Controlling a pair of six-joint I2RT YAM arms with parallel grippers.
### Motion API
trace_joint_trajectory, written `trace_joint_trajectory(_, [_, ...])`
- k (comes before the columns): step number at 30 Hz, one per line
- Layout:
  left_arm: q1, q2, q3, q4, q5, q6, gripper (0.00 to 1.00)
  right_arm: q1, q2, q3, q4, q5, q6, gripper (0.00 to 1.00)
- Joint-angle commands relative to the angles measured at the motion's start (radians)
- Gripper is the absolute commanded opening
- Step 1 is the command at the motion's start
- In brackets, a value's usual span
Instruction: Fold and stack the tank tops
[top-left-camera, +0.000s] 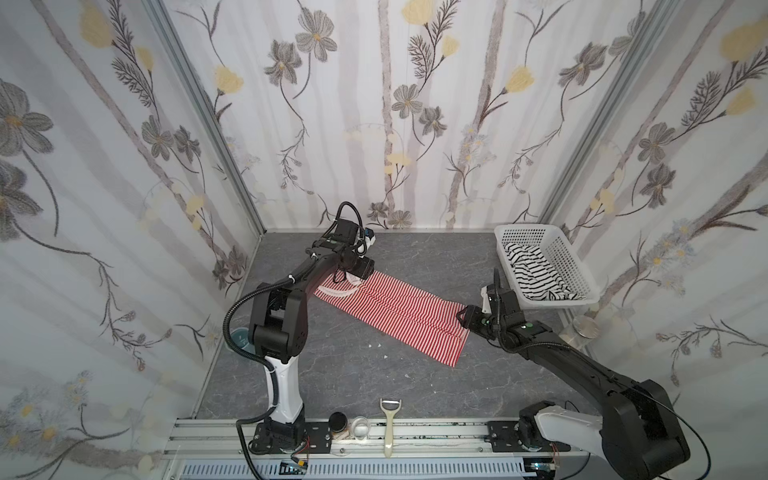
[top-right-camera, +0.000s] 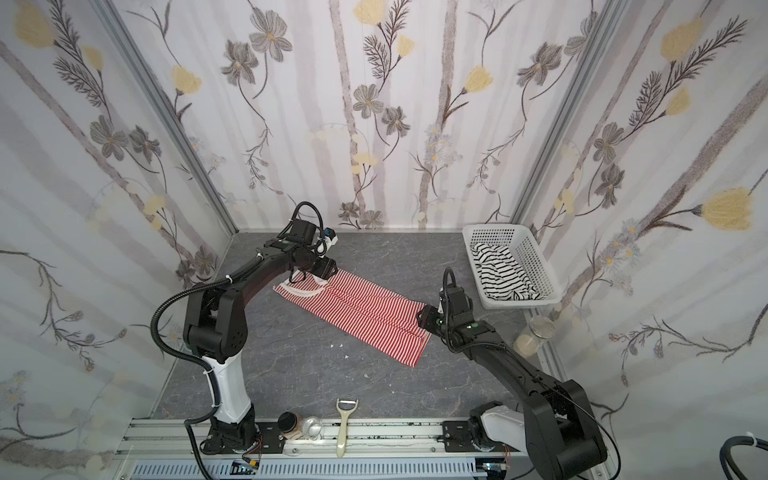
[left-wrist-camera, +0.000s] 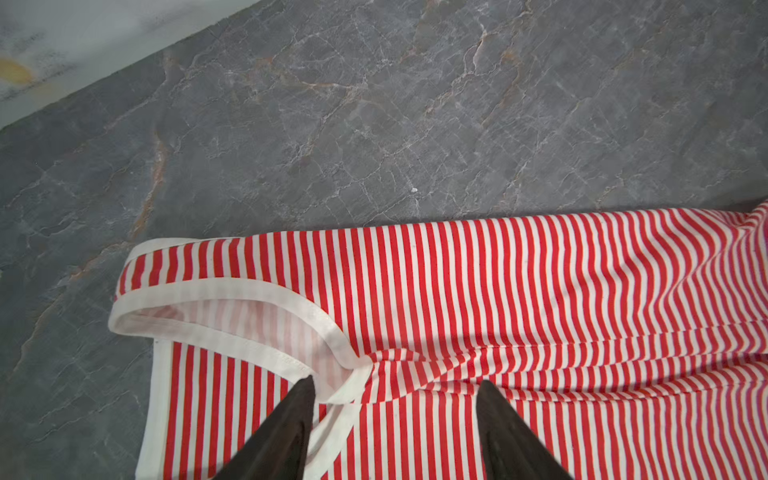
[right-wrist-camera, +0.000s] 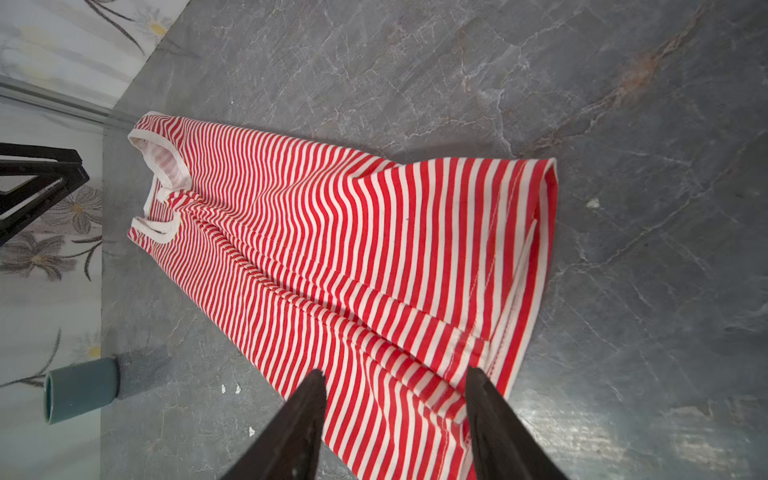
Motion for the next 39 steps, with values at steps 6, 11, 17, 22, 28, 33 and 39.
trace_joint_trajectory(6, [-0.003, -0.135, -0.202, 0.002, 0.033, 0.014, 0.64, -0.001, 0.104, 0.090, 0.032, 0.003, -0.066, 0.62])
trace_joint_trajectory(11, [-0.005, -0.217, -0.359, 0.023, 0.044, 0.024, 0.64, -0.001, 0.200, 0.167, 0.047, -0.009, -0.089, 0.61])
trace_joint_trajectory(17, [-0.014, -0.245, -0.493, 0.058, 0.050, 0.027, 0.64, -0.001, 0.330, 0.228, 0.069, -0.031, -0.106, 0.61])
trace_joint_trajectory(22, [-0.025, -0.229, -0.528, 0.073, 0.041, 0.031, 0.64, -0.001, 0.391, 0.237, 0.075, -0.028, -0.119, 0.61])
trace_joint_trajectory(28, [-0.032, -0.176, -0.496, 0.097, 0.010, 0.030, 0.64, -0.002, 0.431, 0.237, 0.075, -0.012, -0.127, 0.60])
trace_joint_trajectory(33, [-0.038, -0.121, -0.452, 0.100, -0.010, 0.027, 0.64, -0.007, 0.427, 0.221, 0.071, 0.063, -0.129, 0.59])
trace_joint_trajectory(39, [-0.037, -0.068, -0.427, 0.100, -0.046, 0.033, 0.64, -0.013, 0.464, 0.226, 0.077, 0.069, -0.120, 0.59])
